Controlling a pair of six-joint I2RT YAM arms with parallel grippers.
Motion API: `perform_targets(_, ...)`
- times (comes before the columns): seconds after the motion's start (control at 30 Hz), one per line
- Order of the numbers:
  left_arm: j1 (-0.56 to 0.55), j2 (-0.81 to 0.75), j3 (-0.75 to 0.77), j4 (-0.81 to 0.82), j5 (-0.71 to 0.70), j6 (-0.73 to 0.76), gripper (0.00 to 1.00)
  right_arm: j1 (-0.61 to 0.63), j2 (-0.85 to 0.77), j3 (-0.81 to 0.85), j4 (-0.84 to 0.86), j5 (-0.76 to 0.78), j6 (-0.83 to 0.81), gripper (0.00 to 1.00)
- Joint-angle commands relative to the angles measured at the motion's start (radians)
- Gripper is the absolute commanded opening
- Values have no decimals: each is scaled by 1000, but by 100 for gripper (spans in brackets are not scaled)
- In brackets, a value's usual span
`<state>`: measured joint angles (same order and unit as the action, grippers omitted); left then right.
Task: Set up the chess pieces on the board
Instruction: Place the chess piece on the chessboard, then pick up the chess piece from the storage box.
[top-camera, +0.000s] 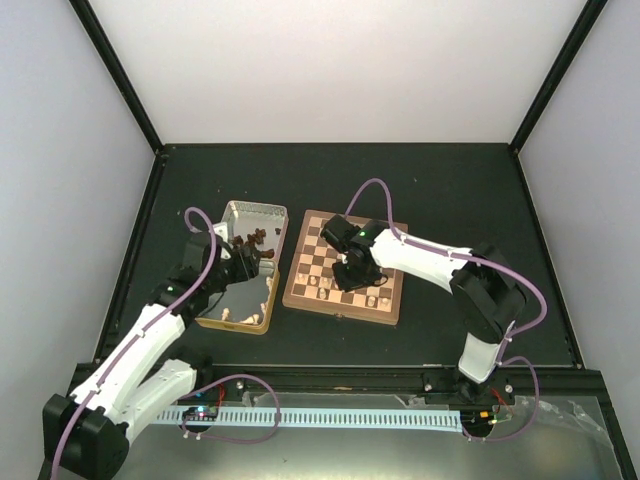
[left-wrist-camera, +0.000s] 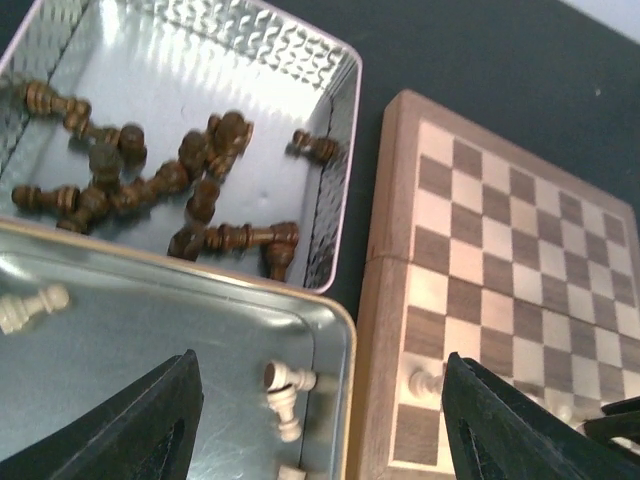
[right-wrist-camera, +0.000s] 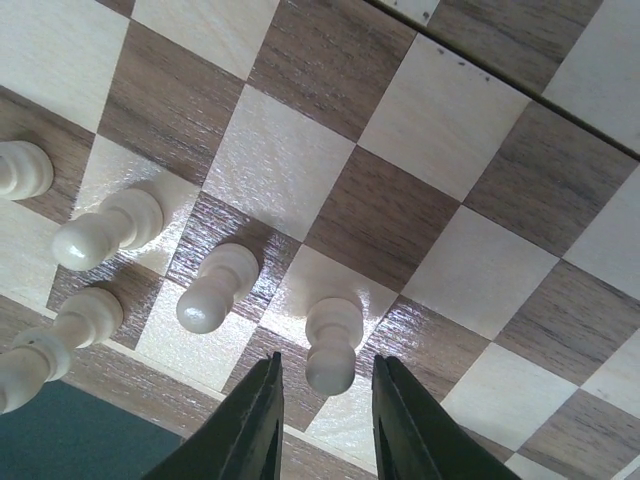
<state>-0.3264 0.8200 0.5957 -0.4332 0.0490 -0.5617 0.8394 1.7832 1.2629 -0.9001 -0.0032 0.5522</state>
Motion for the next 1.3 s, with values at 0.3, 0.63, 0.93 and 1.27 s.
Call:
perform_targets(0.3,9,73,-113,66,82,-72,74,4,-182,-25,50,112,77,33)
perform_targets(0.63,16,204,-115,-45,231,-68,34,4,-209,-37,84,87,97,31)
perform_targets(0.93,16,188,-125,-153,335,-63,32,4,-209,-50,96,76,98,29)
perform_targets(1.27,16,239,-129,-178,317,-53,26,3,-209,-59,108,65,101,27)
